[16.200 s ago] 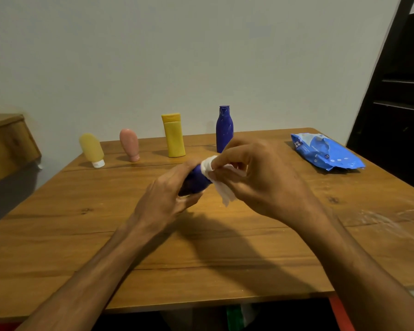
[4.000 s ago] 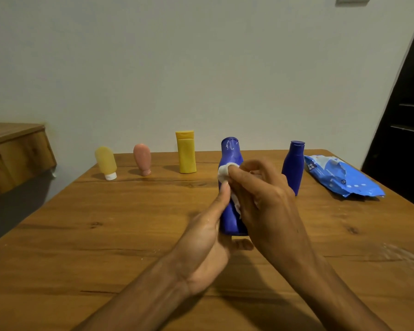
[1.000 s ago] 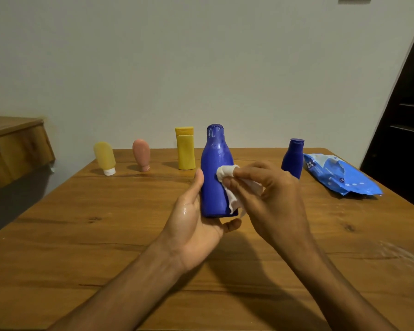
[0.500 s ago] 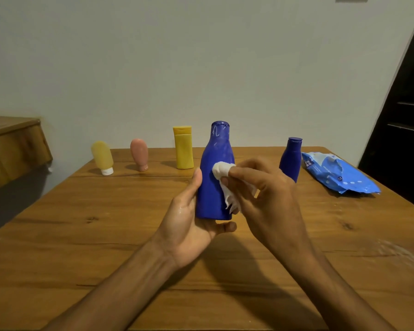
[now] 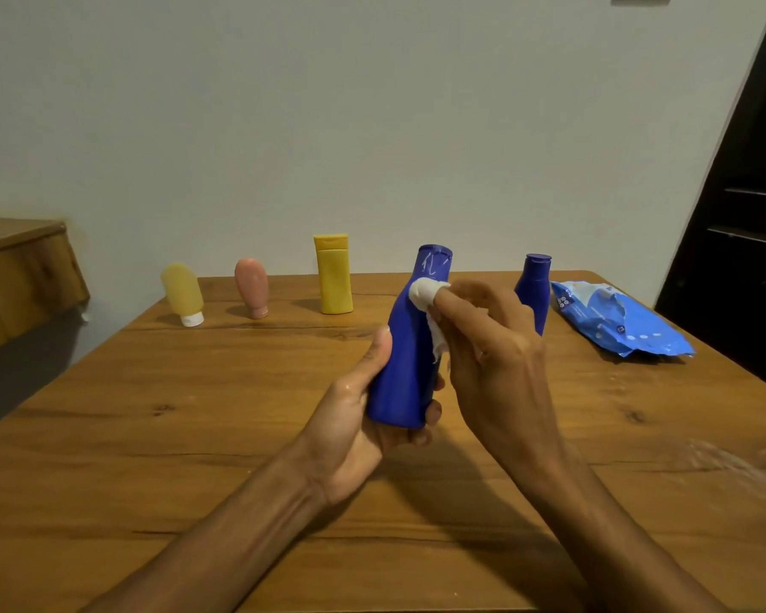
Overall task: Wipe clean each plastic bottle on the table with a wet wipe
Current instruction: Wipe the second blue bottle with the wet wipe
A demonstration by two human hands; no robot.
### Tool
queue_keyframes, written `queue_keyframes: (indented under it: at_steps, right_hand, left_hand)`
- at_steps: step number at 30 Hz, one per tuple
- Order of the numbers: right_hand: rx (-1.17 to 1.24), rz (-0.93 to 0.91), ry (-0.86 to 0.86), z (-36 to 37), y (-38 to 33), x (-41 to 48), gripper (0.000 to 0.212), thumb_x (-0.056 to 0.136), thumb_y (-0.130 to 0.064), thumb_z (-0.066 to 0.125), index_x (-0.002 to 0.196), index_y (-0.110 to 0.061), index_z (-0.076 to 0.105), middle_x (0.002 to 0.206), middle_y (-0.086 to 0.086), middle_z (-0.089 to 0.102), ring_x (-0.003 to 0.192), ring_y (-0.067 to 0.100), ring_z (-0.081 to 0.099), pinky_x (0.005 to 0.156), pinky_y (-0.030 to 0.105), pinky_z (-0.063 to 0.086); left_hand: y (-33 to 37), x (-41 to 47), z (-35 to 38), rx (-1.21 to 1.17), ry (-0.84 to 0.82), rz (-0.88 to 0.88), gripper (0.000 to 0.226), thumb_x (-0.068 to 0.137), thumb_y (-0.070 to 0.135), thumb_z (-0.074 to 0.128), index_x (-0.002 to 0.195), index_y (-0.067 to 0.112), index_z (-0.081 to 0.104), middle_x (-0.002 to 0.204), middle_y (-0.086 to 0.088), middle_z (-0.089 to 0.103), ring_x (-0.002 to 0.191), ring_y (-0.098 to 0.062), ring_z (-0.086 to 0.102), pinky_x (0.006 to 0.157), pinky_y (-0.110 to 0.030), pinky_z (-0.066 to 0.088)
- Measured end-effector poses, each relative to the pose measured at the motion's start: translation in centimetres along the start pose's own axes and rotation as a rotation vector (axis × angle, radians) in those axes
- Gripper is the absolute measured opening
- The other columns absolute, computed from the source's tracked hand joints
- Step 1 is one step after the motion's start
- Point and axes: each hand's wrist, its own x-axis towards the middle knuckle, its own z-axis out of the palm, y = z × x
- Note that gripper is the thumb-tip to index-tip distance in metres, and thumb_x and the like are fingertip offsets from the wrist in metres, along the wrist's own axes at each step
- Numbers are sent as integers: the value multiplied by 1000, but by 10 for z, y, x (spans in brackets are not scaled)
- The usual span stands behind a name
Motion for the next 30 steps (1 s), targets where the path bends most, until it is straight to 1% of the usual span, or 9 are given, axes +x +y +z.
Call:
queue_keyframes:
  at_steps: [3, 6, 11, 14, 18, 21, 24, 28, 30]
  right_hand:
    - [-113, -78, -42, -1, -2, -1, 36, 91, -29, 44, 114, -9, 62, 109, 10, 56, 99, 18, 46, 72, 30, 44]
    - [-185, -45, -43, -3, 2, 1, 32, 91, -28, 41, 119, -18, 52, 114, 2, 47, 99, 21, 48, 79, 22, 32]
    - [-237, -106, -45, -2, -2, 1, 30, 88, -21, 47, 117, -15, 52, 113, 1, 40, 99, 17, 42, 74, 30, 38]
    - [-296, -62, -31, -6, 3, 5, 30, 88, -20, 43, 117, -14, 52, 113, 5, 46, 98, 17, 42, 74, 33, 39]
    - [-300, -27, -49, -7, 3, 5, 33, 83, -7, 56, 116, -11, 56, 112, 9, 50, 96, 19, 43, 71, 40, 44]
    - [-341, -56, -72, -8, 2, 6, 41, 78, 1, 67, 116, -11, 55, 112, 8, 47, 95, 19, 41, 71, 38, 40]
    - [-368, -1, -48, -11, 5, 8, 43, 76, 3, 69, 116, -10, 55, 113, 12, 52, 96, 19, 40, 71, 36, 38]
    - [-278, -76, -105, -6, -5, 4, 39, 74, 1, 72, 111, -6, 60, 110, 6, 46, 94, 16, 39, 70, 30, 38]
    - [-268, -110, -111, -6, -5, 3, 35, 77, -2, 70, 110, -6, 60, 108, 9, 50, 93, 17, 41, 71, 30, 37]
  left_hand:
    - [-1, 0, -3, 42, 15, 21, 52, 88, 55, 53, 119, 14, 63, 102, -14, 63, 76, -24, 58, 66, -38, 43]
    - [-1, -1, -1, 88, 33, 9, 51, 86, 55, 55, 118, 16, 65, 101, -14, 64, 76, -23, 58, 65, -35, 45]
    - [-2, -2, 0, 121, 42, 26, 47, 84, 56, 57, 110, 19, 69, 98, -13, 65, 73, -22, 59, 65, -37, 44]
    - [-3, -3, 1, 170, 64, 17, 56, 80, 58, 59, 117, 16, 64, 98, -14, 66, 73, -22, 59, 65, -36, 43]
    - [-5, -5, 3, 189, 71, 22, 53, 79, 58, 60, 114, 19, 66, 96, -13, 68, 74, -22, 60, 68, -37, 43]
    - [-3, -5, 2, 204, 91, 22, 48, 87, 55, 56, 116, 18, 65, 95, -12, 68, 74, -21, 60, 67, -36, 45]
    - [-4, -6, 5, 197, 82, 7, 45, 87, 53, 56, 114, 19, 66, 95, -12, 69, 74, -21, 61, 69, -37, 45]
    - [-5, -5, 5, 108, 81, 8, 41, 88, 54, 58, 108, 20, 71, 97, -12, 68, 74, -23, 60, 70, -38, 44]
    - [-4, -4, 2, 77, 76, 5, 44, 88, 54, 58, 111, 18, 70, 98, -13, 67, 76, -24, 60, 71, -39, 44]
